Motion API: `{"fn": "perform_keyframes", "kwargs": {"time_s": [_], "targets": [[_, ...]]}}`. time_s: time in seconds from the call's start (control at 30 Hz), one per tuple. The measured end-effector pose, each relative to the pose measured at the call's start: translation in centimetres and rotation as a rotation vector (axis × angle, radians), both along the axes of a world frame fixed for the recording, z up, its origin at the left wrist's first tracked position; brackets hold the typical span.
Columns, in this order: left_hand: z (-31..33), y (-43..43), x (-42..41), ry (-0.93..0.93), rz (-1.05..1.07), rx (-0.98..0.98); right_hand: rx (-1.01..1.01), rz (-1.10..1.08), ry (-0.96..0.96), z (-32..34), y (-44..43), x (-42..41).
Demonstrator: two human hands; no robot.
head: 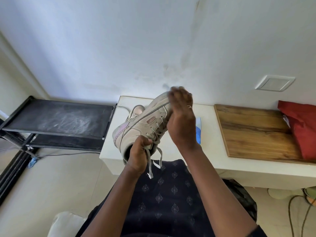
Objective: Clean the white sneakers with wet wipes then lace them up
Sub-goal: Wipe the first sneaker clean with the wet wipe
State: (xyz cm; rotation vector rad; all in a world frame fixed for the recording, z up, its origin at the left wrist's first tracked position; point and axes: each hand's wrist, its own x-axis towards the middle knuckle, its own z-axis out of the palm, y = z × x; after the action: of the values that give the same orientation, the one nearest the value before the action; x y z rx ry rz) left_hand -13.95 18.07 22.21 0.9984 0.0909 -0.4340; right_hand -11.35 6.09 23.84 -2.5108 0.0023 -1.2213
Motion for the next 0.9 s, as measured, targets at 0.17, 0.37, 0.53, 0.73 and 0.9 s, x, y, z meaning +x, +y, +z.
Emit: {"fn": "perform_keyframes", "kwargs": {"time_s": [0.17,0.37,0.53,0.73,0.9], "targets": [[-0.9,0.0,-0.4,0.03,0.051,-0.025,-0.249,0.171,0.058,0.4,-0.1,0.1],[0.7,-0.2,-0.2,0.081,0.13,-0.187,-0.04,-0.04,-0.022,1.1,-2.0,0.5],[0.4,-0.1,0.2,0.176,0.158,-0.251,0.305,0.012,-0.027,0.1,-1.1,0.1],[0.0,0.2,0.5,0.312,0.189,-0.308,0.334,-0.059,-0.032,-2.3,1.3,-1.3],[0.0,0.5,0.8,0.33,0.136,-0.339,0.338,-0.03,-0.076,-0.7,-0.1,0.2]]}}
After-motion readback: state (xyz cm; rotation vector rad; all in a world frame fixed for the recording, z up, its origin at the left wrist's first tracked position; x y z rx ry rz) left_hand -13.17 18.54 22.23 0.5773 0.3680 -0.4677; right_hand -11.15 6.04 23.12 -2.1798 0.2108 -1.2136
